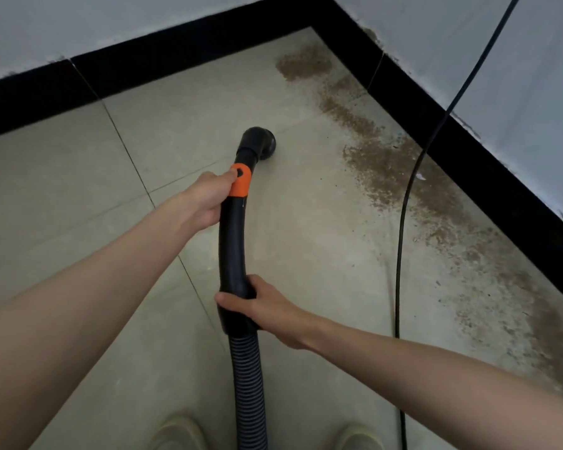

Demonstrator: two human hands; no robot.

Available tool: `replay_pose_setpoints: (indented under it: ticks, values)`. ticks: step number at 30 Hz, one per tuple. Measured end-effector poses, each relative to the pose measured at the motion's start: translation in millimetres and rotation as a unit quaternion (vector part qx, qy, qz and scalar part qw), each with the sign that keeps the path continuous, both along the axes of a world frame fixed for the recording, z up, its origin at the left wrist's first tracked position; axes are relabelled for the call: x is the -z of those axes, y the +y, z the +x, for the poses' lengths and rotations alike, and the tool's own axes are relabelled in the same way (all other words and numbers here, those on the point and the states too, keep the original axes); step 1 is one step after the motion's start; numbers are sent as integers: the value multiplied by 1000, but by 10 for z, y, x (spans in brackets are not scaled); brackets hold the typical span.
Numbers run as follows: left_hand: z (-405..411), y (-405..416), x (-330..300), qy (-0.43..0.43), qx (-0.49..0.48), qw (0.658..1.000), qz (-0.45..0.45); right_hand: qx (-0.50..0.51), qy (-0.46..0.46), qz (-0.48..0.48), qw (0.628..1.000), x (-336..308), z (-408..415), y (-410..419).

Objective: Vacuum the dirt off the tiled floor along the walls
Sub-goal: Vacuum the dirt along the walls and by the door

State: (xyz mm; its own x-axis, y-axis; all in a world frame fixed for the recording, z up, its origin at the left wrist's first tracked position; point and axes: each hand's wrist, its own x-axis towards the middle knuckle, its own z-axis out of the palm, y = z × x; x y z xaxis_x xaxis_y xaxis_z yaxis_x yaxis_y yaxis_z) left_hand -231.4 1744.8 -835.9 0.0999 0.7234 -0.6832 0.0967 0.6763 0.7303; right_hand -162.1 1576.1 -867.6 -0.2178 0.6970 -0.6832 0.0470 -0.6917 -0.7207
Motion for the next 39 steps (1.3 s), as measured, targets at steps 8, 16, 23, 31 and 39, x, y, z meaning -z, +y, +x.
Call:
replay_pose_setpoints:
  ticks: [8, 16, 23, 31, 39]
  values:
    - [169, 521, -260, -56, -69, 995, 51, 78, -57, 94, 991, -2, 186, 290]
    - [107, 624, -247, -134, -126, 982, 35, 29, -197, 217, 956, -125, 612, 591]
    - [308, 310, -306, -105, 66, 992, 26, 14, -230, 226, 946, -405, 1069, 1022]
    - [684, 463, -568, -93, -7, 996, 13, 1, -208, 224, 952, -463, 1279, 1083]
    - [878, 637, -995, -116, -86, 989, 30, 155, -114, 217, 957, -815, 1076, 1236]
